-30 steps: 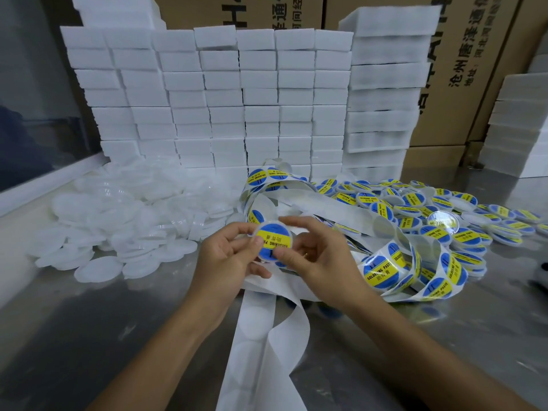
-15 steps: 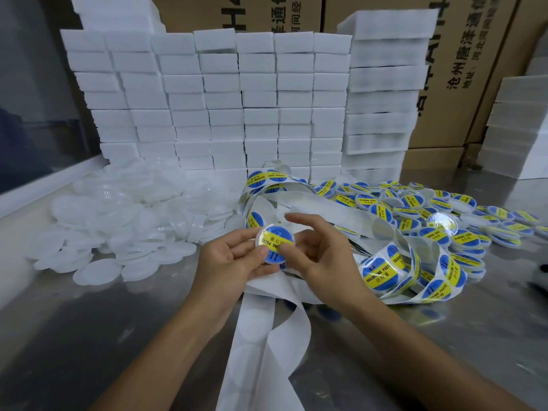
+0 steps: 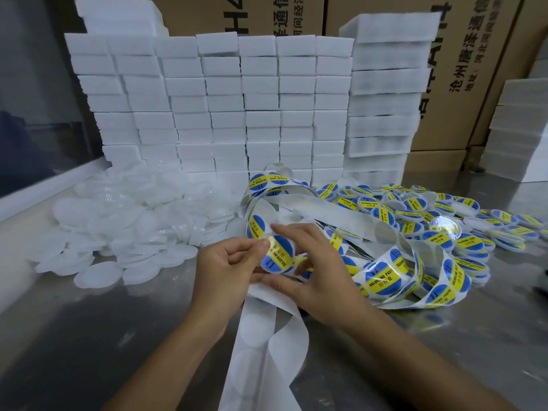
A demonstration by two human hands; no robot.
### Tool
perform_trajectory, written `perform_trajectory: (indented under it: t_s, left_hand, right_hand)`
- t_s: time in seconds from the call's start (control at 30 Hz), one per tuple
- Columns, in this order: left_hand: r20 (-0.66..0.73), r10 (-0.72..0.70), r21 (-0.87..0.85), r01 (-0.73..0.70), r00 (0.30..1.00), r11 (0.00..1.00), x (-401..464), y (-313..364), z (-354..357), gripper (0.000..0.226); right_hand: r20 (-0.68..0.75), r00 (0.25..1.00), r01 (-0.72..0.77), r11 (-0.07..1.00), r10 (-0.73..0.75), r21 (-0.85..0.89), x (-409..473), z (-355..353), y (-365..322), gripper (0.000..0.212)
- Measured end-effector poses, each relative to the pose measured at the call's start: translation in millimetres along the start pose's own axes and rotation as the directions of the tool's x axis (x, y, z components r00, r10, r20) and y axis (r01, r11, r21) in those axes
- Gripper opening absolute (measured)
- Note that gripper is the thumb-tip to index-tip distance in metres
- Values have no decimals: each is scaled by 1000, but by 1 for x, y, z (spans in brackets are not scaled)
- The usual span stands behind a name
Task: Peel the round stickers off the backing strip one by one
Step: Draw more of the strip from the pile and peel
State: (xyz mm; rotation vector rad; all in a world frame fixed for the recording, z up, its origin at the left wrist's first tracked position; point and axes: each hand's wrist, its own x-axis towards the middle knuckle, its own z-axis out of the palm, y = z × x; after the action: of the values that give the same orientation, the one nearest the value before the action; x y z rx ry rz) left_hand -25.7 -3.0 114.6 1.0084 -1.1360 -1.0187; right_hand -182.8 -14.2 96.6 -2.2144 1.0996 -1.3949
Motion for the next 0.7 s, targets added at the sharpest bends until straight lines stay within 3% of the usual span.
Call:
perform_trajectory:
  t_s: [0.07, 0.17, 0.27, 0.4, 0.47, 0.53, 0.6, 0.67, 0.7]
  left_hand:
    - [-13, 14, 31, -14, 1000, 999, 0, -1, 1, 14]
    - [-13, 2, 57, -1, 1000, 998, -2, 0, 2, 15]
    - [6, -68, 3, 68, 998, 998, -4, -2, 6, 11]
    - [-73, 18, 14, -17, 997, 1000, 1, 1, 3, 2]
    - [-132, 122, 81, -112, 984, 990, 7, 3, -4, 9]
    - [-136, 274, 305, -223, 952, 926, 12, 3, -11, 18]
    - [-37, 343, 483, -284, 939, 828, 12, 6, -17, 19]
    - [117, 267, 531, -287, 957, 797, 12, 14, -24, 20]
    - [191, 197, 547, -270, 962, 792, 13, 17, -28, 32]
  right_hand:
    - [-10, 996, 85, 992, -86, -90, 1, -1, -2, 63]
    - [-75, 991, 98, 977, -114, -189, 5, -10, 0, 48]
    - [62, 988, 153, 959, -142, -239, 4, -7, 1, 41]
    - [-18, 1000, 16, 995, -18, -99, 8, -3, -1, 22]
    - [-80, 997, 4, 999, -8, -46, 15, -11, -1, 12]
    - [-209, 974, -78, 997, 81, 20, 25, -25, 4, 16]
    - [-355, 908, -196, 975, 221, 106, 42, -43, 14, 20]
    - [-426, 799, -318, 900, 424, 300, 64, -67, 32, 27]
    - [-416, 732, -358, 824, 539, 438, 75, -79, 42, 30]
